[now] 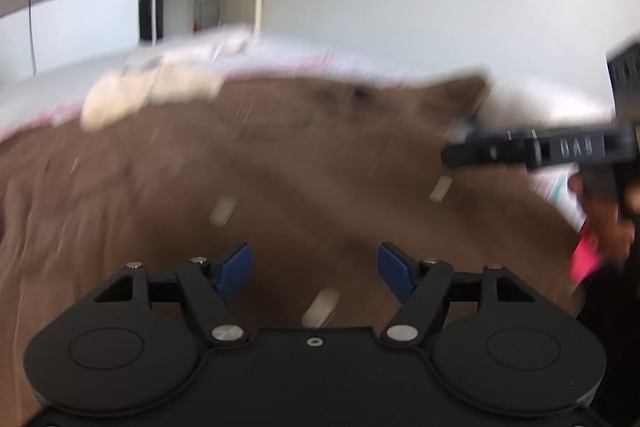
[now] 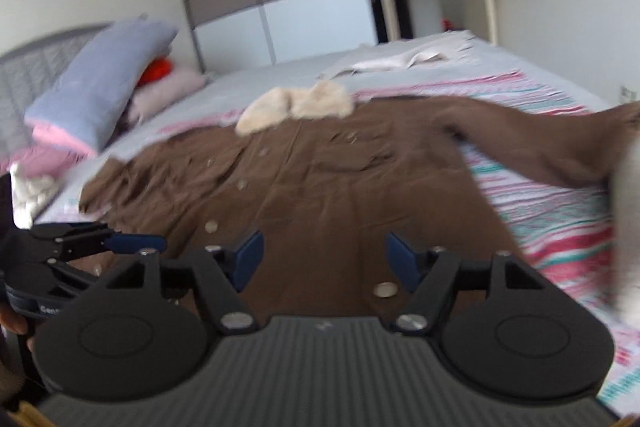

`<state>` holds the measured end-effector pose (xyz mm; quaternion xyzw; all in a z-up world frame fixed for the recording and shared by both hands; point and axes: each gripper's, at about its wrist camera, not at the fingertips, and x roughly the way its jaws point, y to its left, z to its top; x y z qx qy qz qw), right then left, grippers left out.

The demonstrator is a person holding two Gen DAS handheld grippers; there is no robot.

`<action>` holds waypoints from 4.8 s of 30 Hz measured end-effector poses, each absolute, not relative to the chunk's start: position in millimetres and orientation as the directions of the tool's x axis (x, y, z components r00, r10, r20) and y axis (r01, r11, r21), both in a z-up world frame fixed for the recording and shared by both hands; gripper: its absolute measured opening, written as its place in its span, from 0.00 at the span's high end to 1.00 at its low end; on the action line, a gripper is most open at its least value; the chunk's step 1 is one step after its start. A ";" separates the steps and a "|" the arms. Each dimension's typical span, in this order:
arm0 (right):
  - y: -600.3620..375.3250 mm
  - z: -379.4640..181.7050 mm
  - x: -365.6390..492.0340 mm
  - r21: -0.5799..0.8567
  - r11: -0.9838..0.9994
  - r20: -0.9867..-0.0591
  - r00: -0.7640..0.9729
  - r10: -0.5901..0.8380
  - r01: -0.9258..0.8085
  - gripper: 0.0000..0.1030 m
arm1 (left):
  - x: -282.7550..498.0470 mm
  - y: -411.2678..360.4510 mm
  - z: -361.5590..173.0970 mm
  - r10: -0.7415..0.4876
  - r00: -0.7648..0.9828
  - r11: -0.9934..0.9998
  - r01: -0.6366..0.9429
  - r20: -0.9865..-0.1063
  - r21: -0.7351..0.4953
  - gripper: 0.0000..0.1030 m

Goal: Fold large clothes

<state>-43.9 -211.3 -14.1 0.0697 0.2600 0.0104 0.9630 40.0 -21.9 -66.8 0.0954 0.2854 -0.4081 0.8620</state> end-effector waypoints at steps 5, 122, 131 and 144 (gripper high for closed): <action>-204.9 -82.4 -52.6 -0.045 0.999 -0.621 0.784 -0.006 -0.028 0.32 | 27.5 49.4 -99.0 -0.694 0.434 0.616 0.772 -0.574 -0.161 0.32; -452.2 6.3 66.3 0.038 0.551 -0.596 0.462 -0.657 0.833 0.94 | 185.0 79.6 -69.9 -0.452 0.773 0.864 0.257 -0.445 -0.432 0.03; -474.6 101.2 84.0 -0.126 0.513 -0.375 0.438 -0.817 0.849 0.95 | 194.7 85.3 -71.8 -0.476 0.760 0.847 0.262 -0.442 -0.462 0.03; -331.3 221.9 161.5 -0.153 0.779 -0.235 0.744 -0.626 0.607 0.95 | 204.1 82.5 -61.7 -0.500 0.752 0.830 0.275 -0.430 -0.486 0.03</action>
